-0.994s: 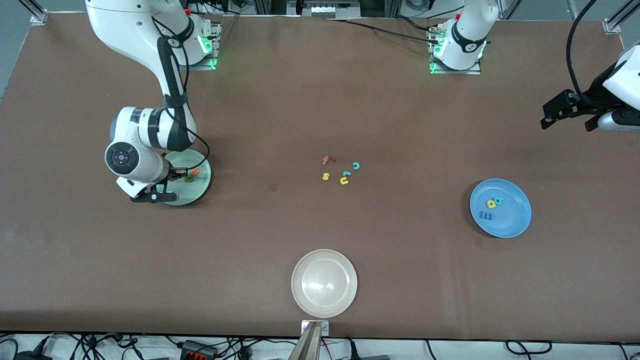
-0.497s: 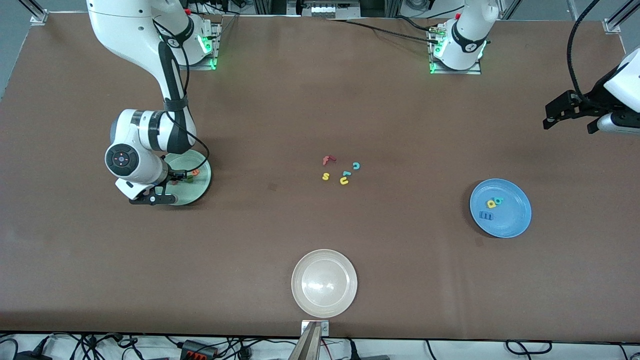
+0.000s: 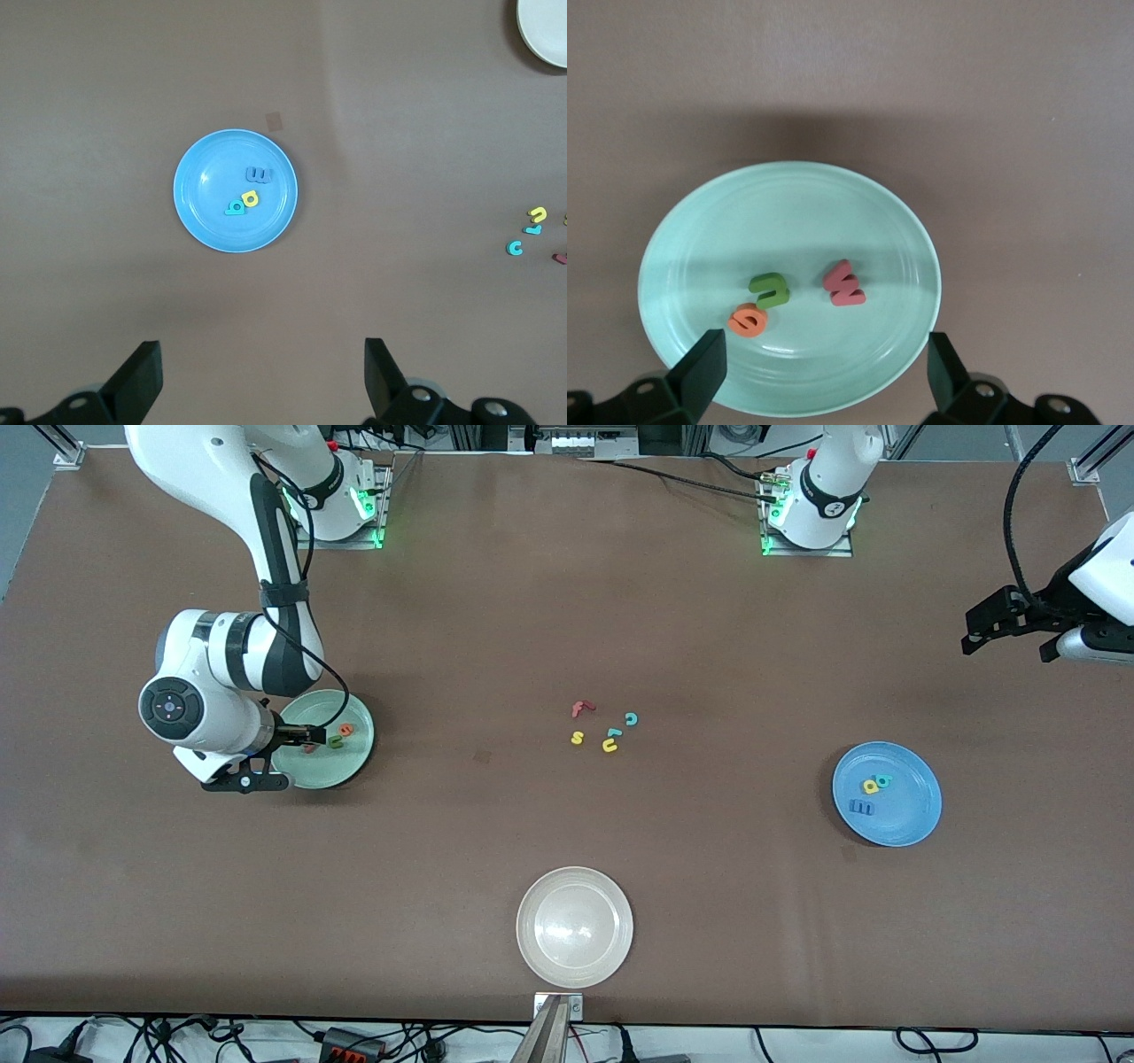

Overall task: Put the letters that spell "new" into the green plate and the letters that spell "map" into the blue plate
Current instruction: 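Lower the pink m onto the green plate and open the right gripper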

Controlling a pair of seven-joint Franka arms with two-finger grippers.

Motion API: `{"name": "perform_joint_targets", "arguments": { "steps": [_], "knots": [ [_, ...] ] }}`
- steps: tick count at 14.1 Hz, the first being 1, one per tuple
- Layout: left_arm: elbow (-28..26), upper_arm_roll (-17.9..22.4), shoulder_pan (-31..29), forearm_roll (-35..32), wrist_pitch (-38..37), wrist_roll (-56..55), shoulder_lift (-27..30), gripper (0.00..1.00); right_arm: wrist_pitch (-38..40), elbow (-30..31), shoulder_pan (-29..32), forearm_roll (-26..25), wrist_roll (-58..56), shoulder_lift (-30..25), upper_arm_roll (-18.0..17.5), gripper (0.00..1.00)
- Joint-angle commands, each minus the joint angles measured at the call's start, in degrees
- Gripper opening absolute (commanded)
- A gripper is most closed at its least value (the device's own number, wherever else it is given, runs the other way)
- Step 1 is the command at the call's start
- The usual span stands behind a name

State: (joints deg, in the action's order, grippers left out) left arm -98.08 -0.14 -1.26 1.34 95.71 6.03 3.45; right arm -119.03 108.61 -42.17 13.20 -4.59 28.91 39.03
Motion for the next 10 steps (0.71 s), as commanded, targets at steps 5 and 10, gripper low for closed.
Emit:
{"name": "perform_joint_targets", "arguments": {
  "steps": [5, 10],
  "knots": [
    [0.5, 0.1, 0.0, 1.4, -0.8, 1.2, 0.1, 1.00, 3.7, -7.4, 3.7, 1.7, 6.7, -1.3, -3.7, 1.00],
    [0.7, -0.2, 0.0, 1.4, -0.8, 1.1, 0.1, 1.00, 8.6, -12.5, 17.6, -5.1, 10.6, -8.7, -18.4, 1.00]
  ]
}}
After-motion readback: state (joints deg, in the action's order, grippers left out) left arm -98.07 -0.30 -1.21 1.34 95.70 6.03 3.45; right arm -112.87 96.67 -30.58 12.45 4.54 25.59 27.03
